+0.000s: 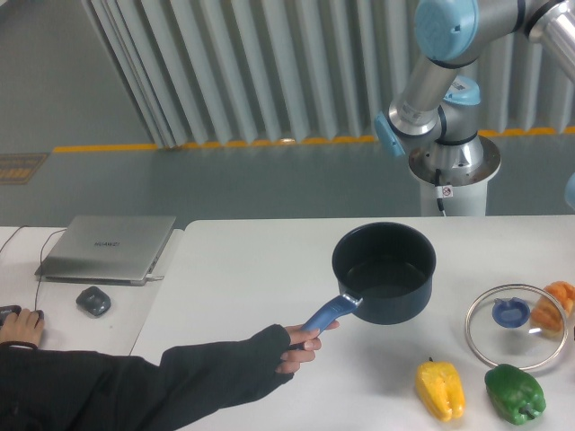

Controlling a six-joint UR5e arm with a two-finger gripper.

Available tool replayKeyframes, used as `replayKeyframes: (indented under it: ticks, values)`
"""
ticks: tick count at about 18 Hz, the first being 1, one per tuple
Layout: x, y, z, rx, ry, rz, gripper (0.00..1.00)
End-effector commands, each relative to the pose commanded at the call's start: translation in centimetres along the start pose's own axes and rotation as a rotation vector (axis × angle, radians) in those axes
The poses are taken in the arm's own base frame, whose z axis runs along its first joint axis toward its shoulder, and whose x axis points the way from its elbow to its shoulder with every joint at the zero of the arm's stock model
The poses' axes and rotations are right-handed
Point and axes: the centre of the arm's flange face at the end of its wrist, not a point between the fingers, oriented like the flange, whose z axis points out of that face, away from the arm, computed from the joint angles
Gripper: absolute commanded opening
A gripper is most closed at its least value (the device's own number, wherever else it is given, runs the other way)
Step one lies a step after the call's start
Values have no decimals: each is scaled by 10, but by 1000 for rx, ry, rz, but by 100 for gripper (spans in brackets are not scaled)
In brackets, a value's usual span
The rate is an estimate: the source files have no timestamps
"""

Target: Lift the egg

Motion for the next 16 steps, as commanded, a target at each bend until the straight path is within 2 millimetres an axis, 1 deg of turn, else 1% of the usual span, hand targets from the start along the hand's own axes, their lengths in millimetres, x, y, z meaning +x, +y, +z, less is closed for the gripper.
replayKeyframes:
  ticks: [5,7,13,14,16]
  values:
    - [0,1,3,-4,4,1,93]
    - [0,1,6,-7,6,0,93]
    - [0,0,6,-8,5,2,93]
    - [0,0,5,-7,4,2,92]
    - [0,0,3,-4,2,2,85]
